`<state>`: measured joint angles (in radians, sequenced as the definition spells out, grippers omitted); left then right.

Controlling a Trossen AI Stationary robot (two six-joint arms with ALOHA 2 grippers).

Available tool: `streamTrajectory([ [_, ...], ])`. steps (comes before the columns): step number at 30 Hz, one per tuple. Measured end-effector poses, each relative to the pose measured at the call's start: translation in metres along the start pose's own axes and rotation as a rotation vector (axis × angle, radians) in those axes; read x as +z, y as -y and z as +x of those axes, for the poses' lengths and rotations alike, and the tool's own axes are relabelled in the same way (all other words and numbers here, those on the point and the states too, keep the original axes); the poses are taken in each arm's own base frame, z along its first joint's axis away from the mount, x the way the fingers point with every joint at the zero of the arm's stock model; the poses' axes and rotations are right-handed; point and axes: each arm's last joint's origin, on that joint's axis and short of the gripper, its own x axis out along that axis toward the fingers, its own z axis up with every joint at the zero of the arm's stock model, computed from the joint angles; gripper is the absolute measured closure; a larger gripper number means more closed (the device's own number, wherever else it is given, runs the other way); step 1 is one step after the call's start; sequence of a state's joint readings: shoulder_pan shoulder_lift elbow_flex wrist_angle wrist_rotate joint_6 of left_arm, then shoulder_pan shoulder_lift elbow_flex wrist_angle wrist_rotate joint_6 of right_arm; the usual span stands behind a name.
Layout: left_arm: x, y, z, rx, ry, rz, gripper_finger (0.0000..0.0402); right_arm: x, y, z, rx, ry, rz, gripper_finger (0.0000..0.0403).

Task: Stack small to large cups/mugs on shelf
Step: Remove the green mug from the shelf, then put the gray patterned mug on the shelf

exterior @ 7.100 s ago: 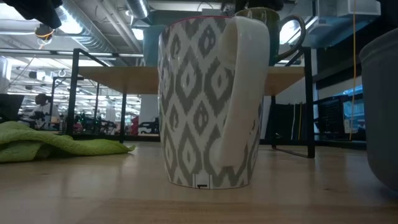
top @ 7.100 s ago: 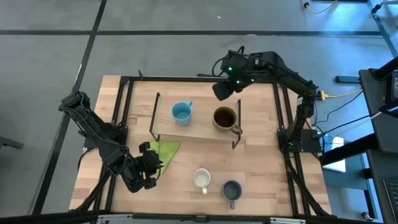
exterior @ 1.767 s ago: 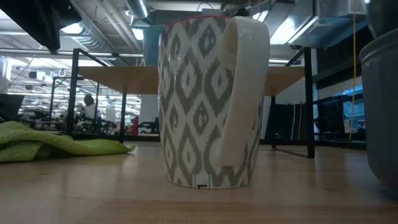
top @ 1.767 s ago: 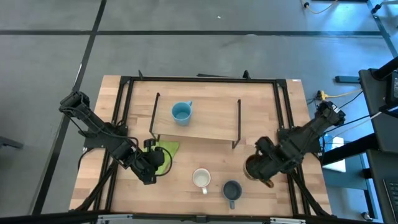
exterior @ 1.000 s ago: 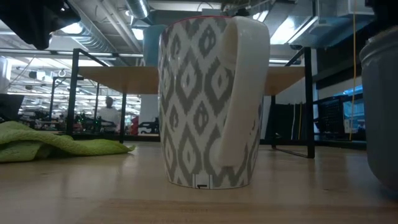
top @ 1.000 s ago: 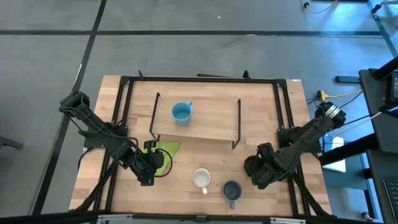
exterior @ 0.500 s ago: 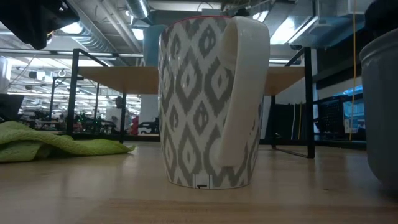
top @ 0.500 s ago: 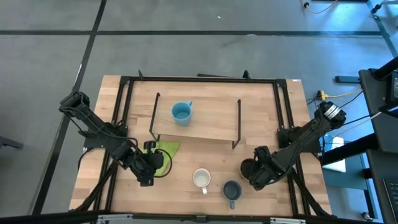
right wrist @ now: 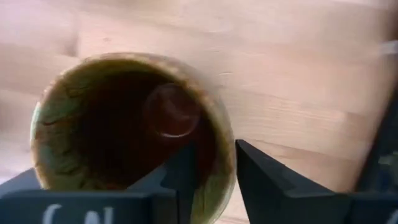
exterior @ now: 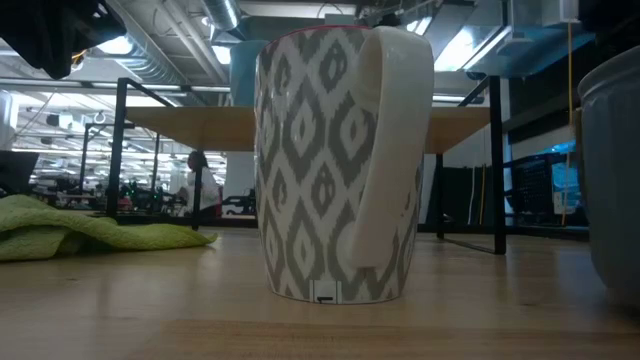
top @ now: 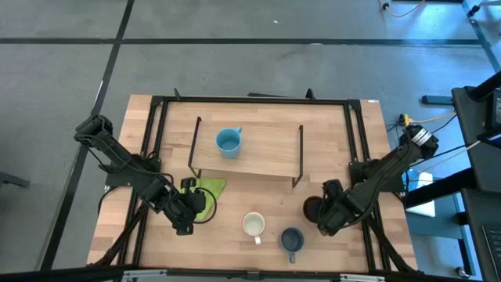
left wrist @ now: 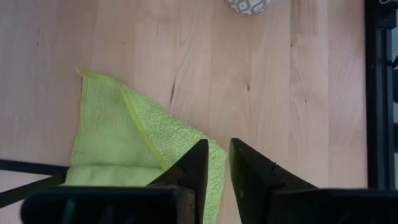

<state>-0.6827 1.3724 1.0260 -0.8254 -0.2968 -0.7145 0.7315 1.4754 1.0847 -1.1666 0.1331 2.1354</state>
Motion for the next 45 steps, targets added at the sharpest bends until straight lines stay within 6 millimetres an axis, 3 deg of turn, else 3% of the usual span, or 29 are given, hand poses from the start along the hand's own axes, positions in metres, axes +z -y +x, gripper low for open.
streamTrajectory([
  [9,0.0,0.0,0.0,0.003,0.003,-0.02,0.0342,0.003,0.006,-0.003,-0.054,-0.004,-0.001,0.0281],
  [16,0.001,-0.002,0.0,0.011,0.009,-0.022,0.0342,0.016,0.005,-0.047,-0.028,0.066,-0.021,0.028],
  [20,0.003,-0.003,0.001,0.022,0.019,-0.014,0.0342,0.023,-0.014,-0.071,0.109,0.054,-0.058,0.028],
  [23,0.004,-0.004,0.001,0.033,0.027,-0.008,0.0342,0.027,-0.041,-0.076,0.224,0.067,-0.108,0.028],
  [28,0.004,-0.005,0.001,0.034,0.027,-0.01,0.0342,0.035,-0.093,-0.069,0.263,0.07,-0.254,0.028],
  [32,0.003,-0.003,0.001,0.032,0.028,-0.011,0.0342,0.035,-0.12,-0.048,0.208,0.017,-0.339,0.028],
  [35,0.001,-0.001,0.0,0.035,0.037,-0.017,0.0342,0.028,-0.142,-0.029,0.27,-0.036,-0.37,0.028],
  [45,-0.006,0.007,-0.004,0.033,0.055,-0.005,0.0342,0.015,-0.17,-0.002,0.37,-0.086,-0.344,0.028],
])
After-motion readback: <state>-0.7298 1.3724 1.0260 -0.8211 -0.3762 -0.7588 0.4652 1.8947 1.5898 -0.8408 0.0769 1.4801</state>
